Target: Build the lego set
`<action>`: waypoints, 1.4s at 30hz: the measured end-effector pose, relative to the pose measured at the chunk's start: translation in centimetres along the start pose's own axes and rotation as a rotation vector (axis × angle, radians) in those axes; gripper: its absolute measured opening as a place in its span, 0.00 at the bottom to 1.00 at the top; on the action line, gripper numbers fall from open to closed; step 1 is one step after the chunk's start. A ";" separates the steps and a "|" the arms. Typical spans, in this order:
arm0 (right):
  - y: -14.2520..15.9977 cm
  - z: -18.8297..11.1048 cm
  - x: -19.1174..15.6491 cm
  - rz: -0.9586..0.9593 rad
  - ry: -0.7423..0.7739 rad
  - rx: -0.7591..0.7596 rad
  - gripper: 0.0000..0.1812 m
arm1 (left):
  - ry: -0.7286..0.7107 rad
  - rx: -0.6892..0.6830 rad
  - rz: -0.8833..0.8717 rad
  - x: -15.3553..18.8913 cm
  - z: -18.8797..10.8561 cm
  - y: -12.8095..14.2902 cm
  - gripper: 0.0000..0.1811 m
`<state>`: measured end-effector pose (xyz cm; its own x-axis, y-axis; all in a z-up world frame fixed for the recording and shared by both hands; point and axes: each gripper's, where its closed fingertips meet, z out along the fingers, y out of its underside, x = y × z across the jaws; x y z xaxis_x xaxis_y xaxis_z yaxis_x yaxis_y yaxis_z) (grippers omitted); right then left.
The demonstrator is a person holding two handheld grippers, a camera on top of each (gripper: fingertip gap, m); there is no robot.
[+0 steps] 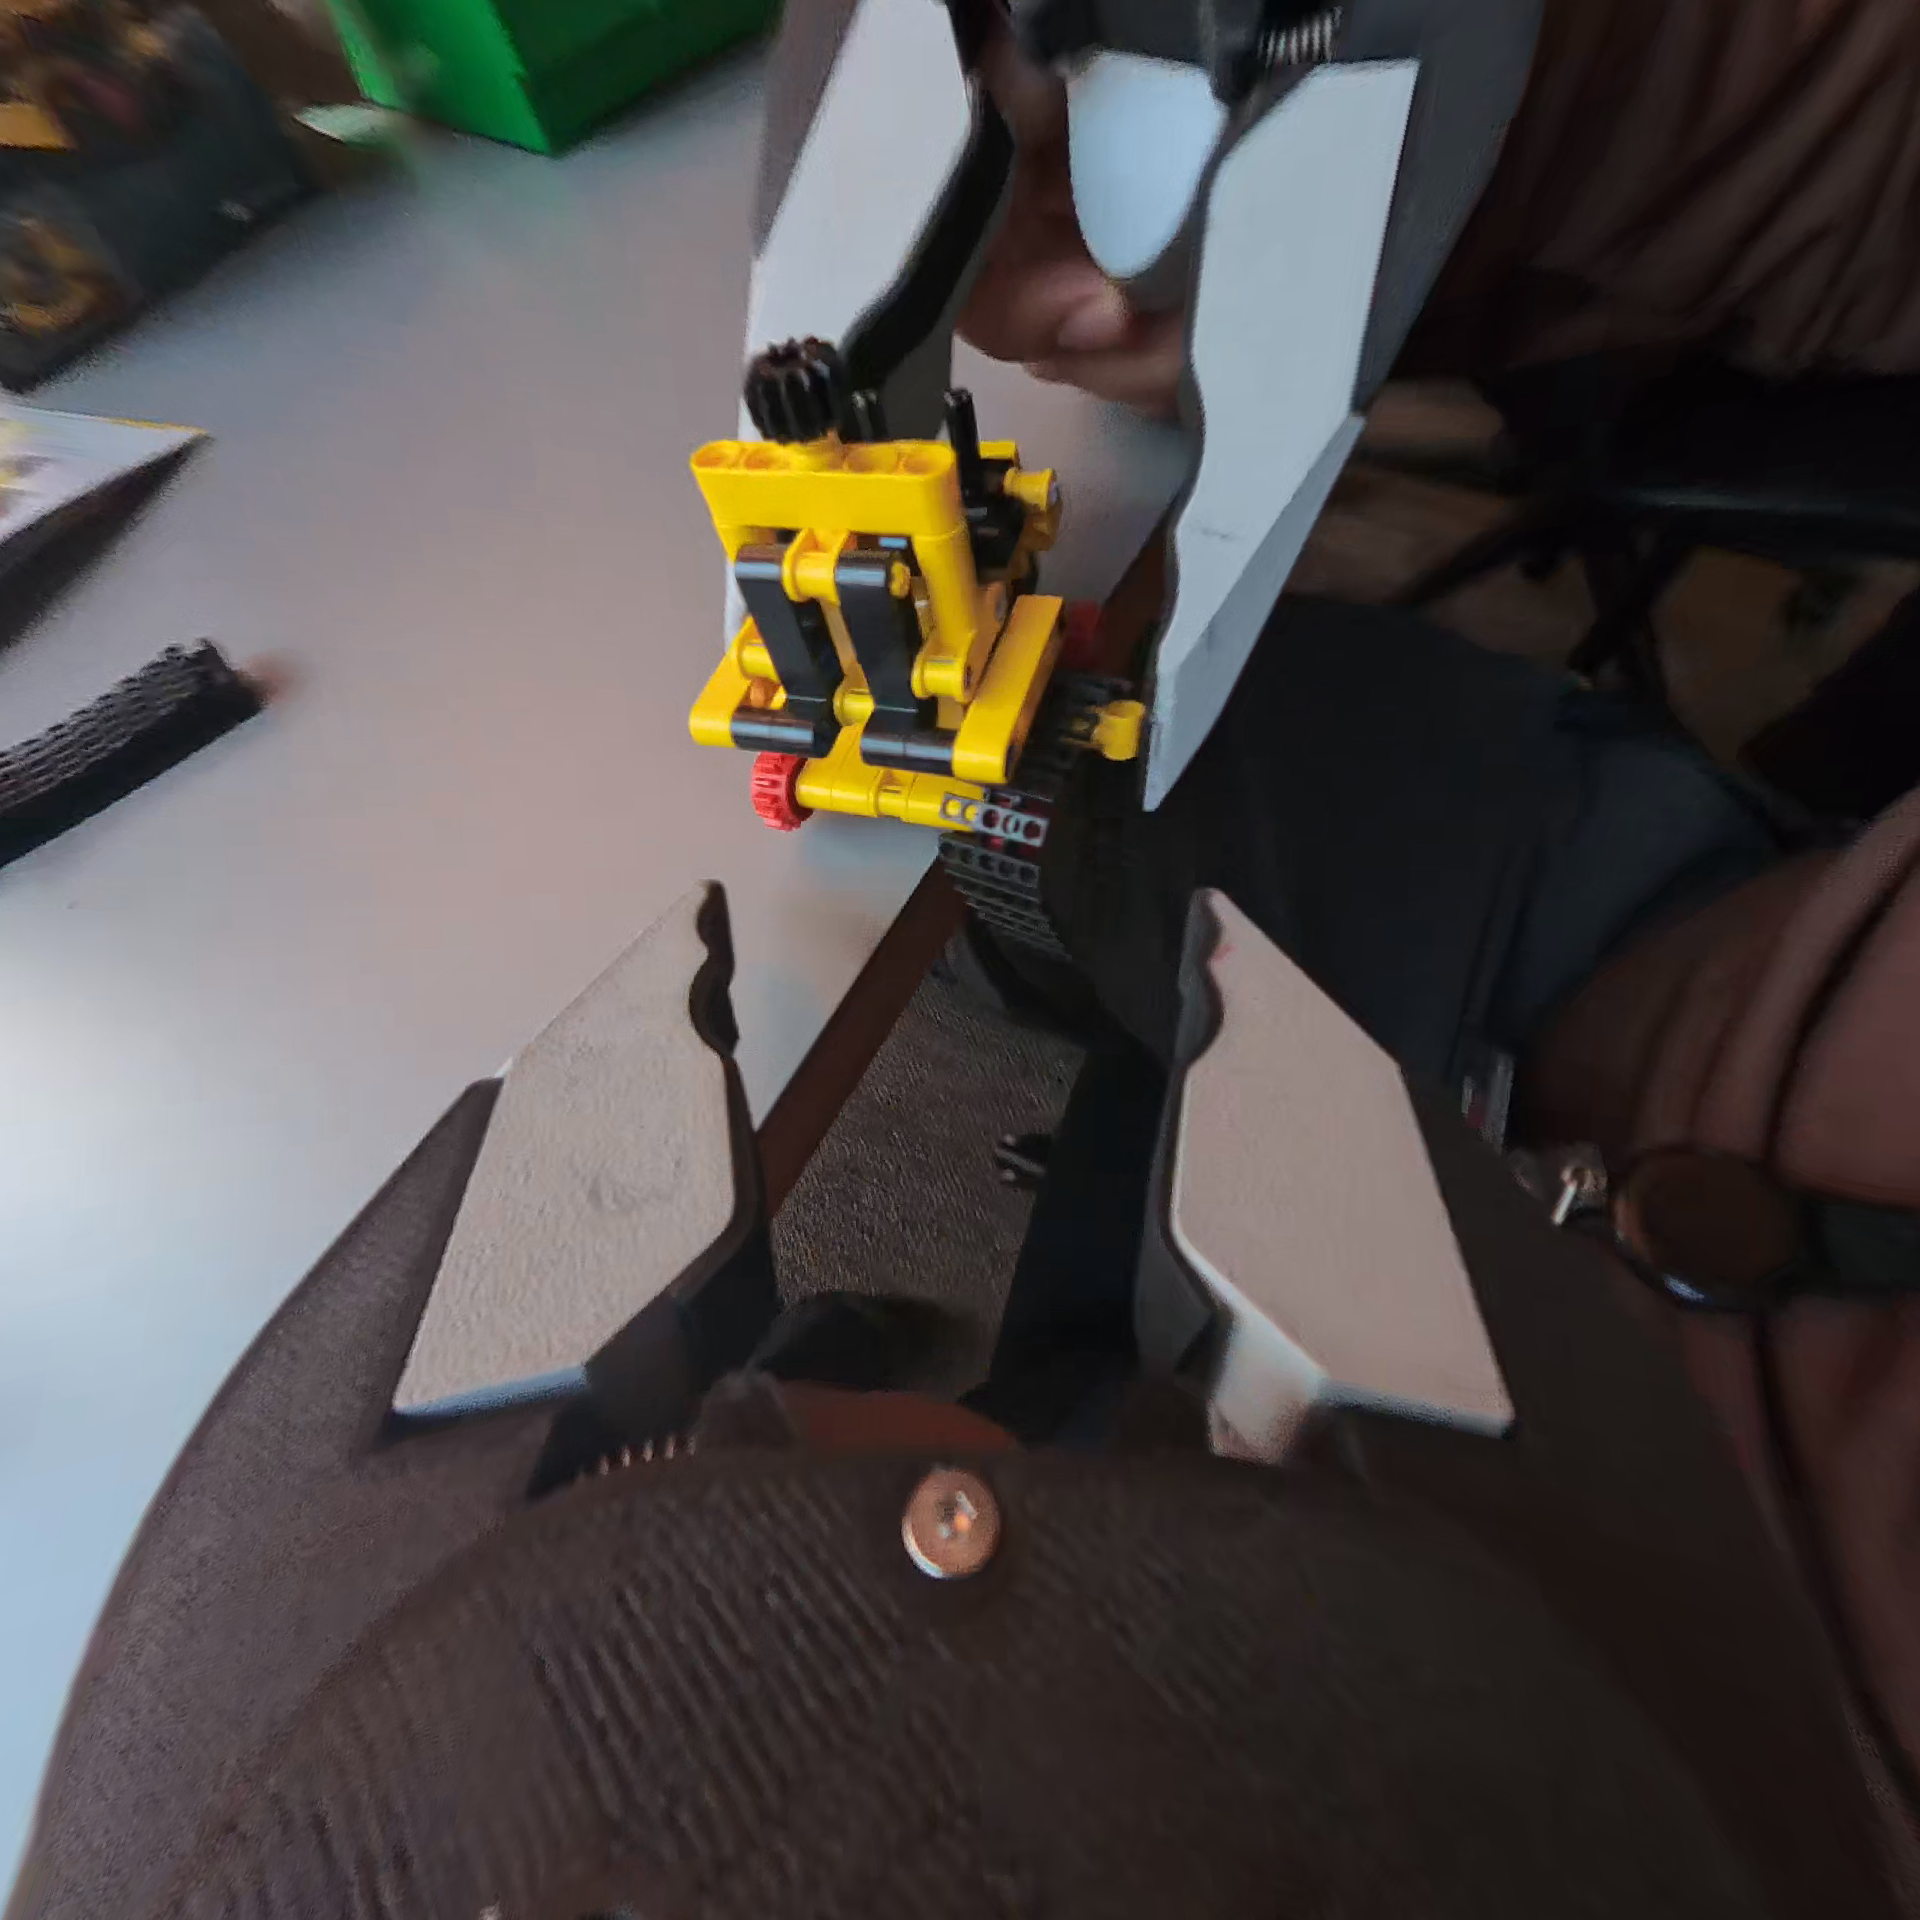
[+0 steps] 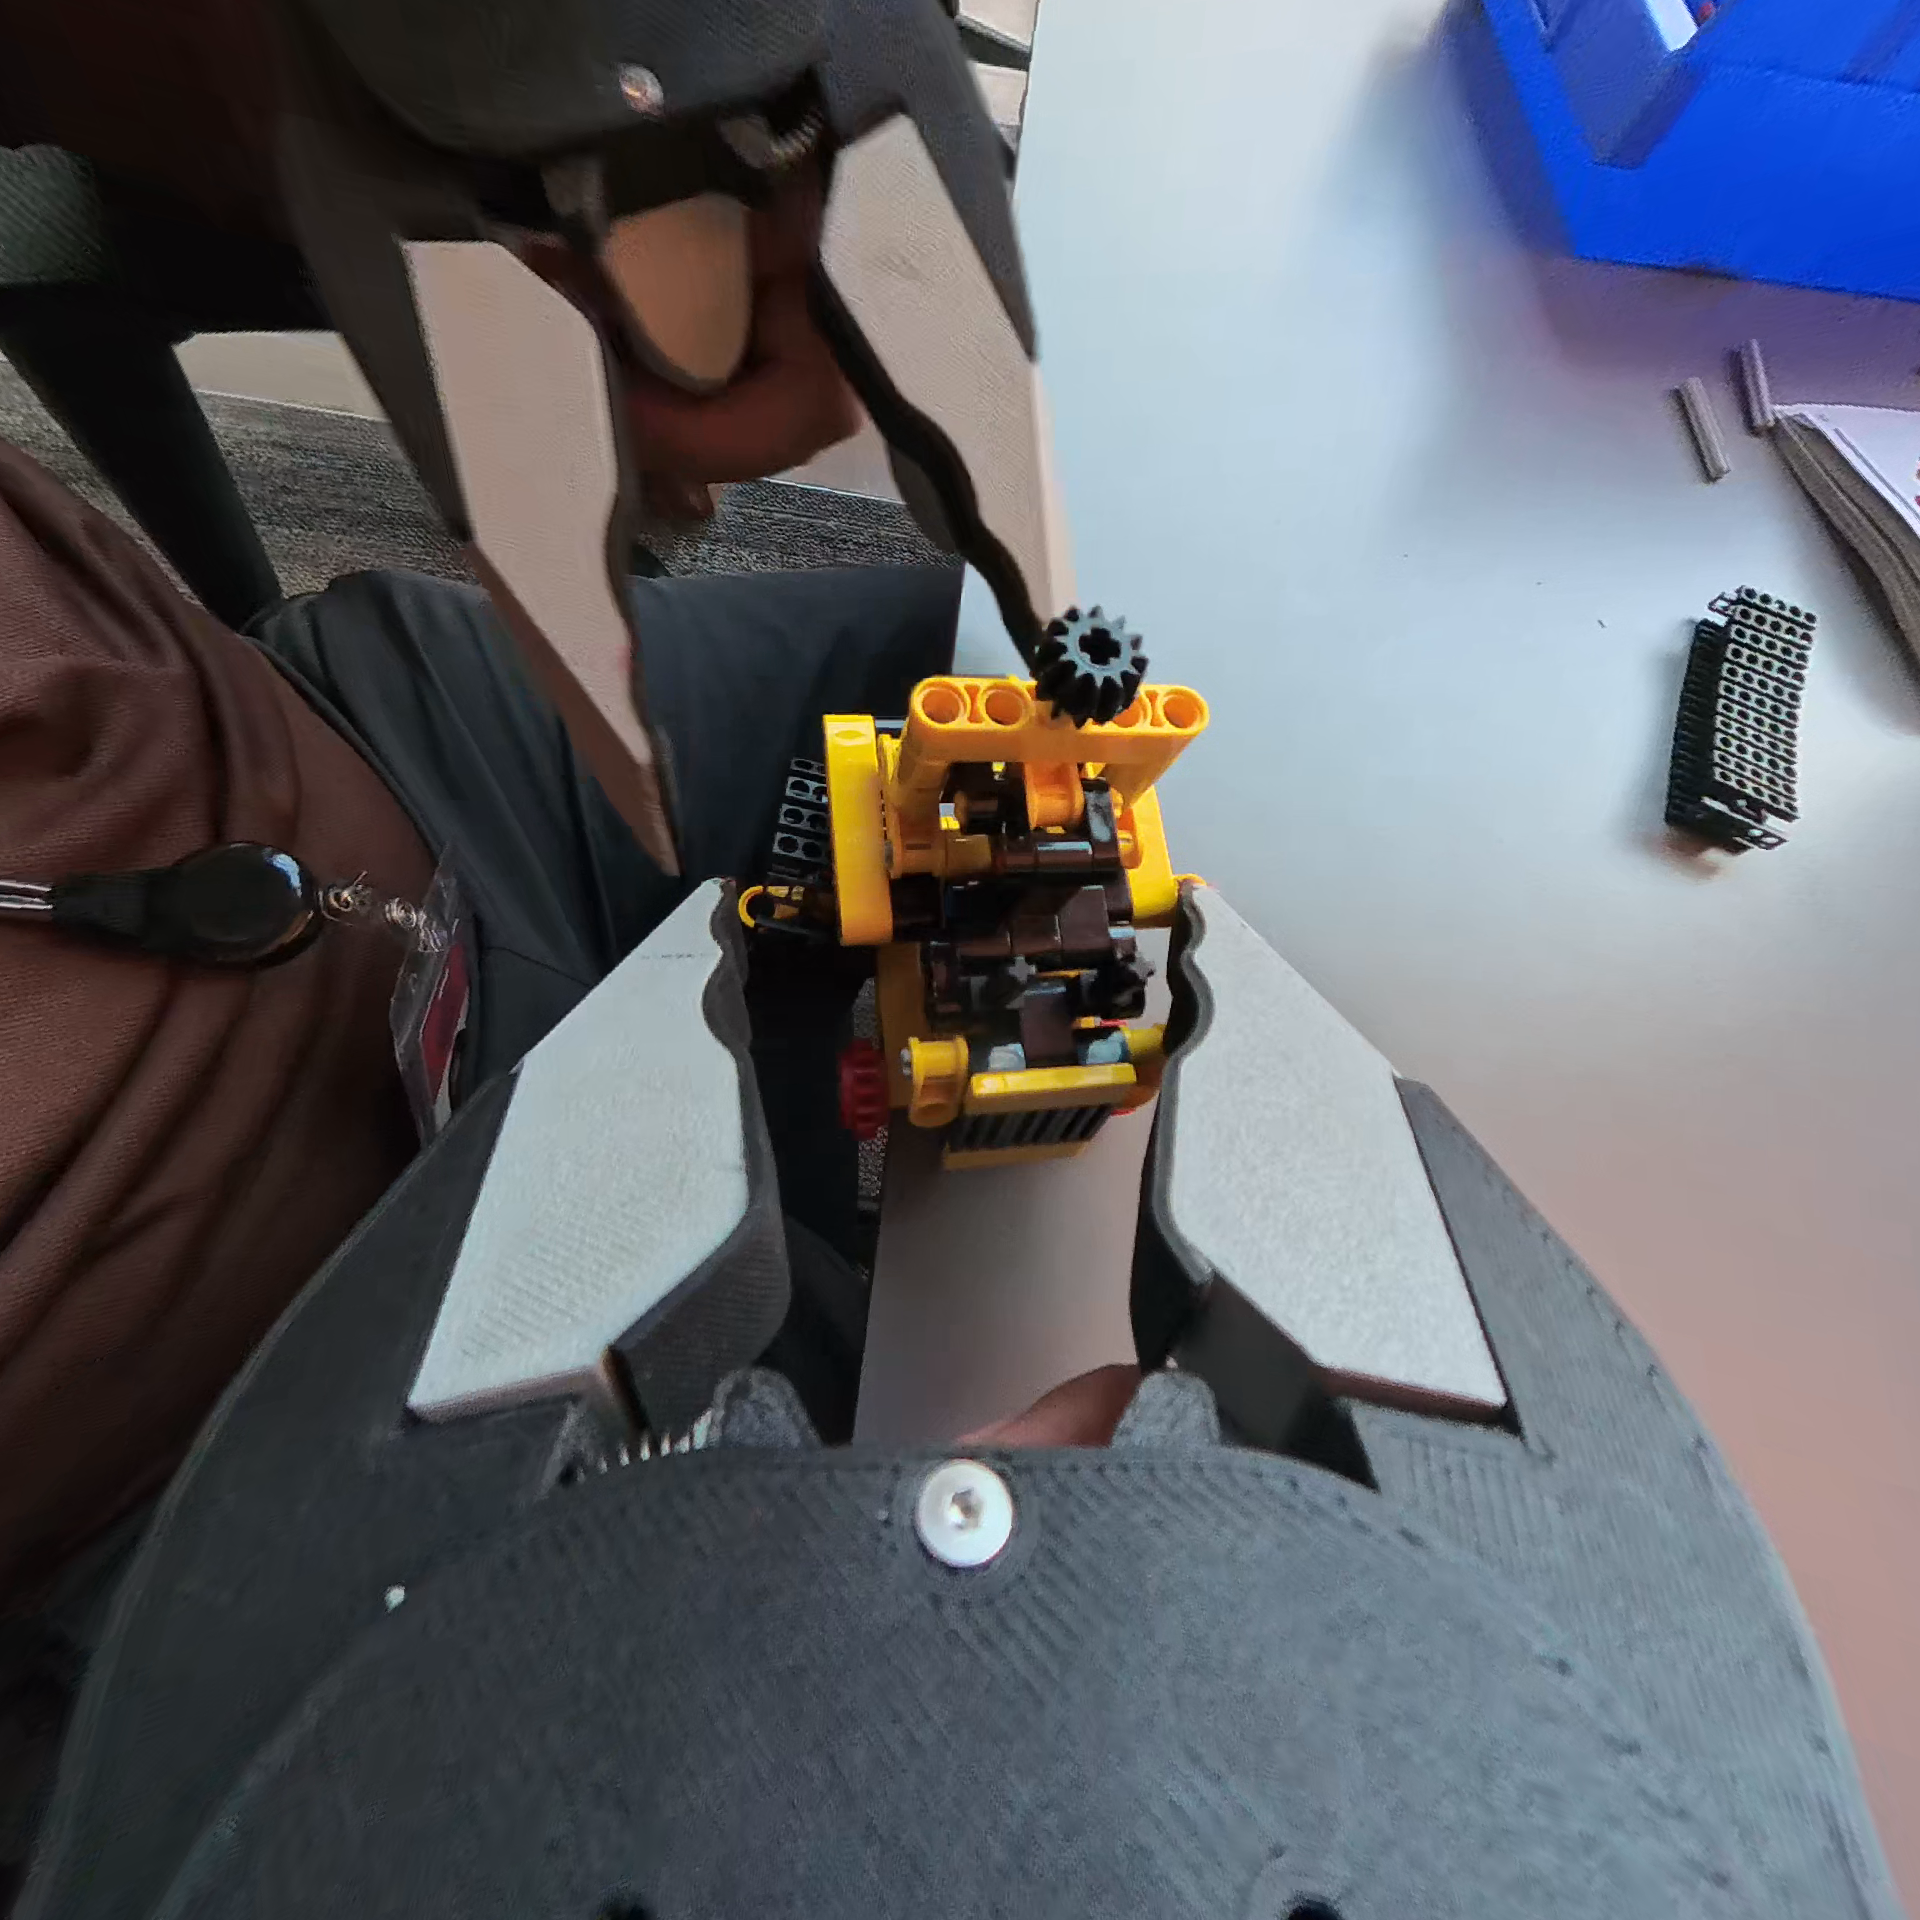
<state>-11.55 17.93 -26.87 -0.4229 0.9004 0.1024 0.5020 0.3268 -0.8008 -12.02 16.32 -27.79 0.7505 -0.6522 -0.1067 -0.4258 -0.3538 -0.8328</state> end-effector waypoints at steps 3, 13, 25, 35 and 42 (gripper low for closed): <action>-0.1 -0.1 -0.2 -0.010 -0.008 0.008 0.43 | 0.101 -0.038 0.016 -0.1 1.0 0.0 0.45; 0.0 -0.1 -0.4 0.000 -0.017 0.004 0.43 | 0.138 -0.017 0.050 -0.3 1.8 -1.1 0.37; -0.4 -1.4 3.5 0.107 0.109 0.054 0.44 | 0.128 0.063 -0.081 -2.6 0.4 -3.3 0.09; -0.2 -2.1 6.6 0.152 0.228 0.058 0.35 | 0.008 0.098 -0.074 -6.7 0.6 -3.9 0.01; 0.9 -2.7 7.1 0.233 0.168 0.060 0.36 | 0.037 0.086 -0.074 -6.5 1.2 -3.6 0.01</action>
<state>-12.04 25.36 -25.26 -0.1682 0.9857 0.0036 0.5234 0.0924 -0.8471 -14.73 22.65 -24.74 0.7585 -0.6513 -0.0243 -0.3237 -0.3442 -0.8813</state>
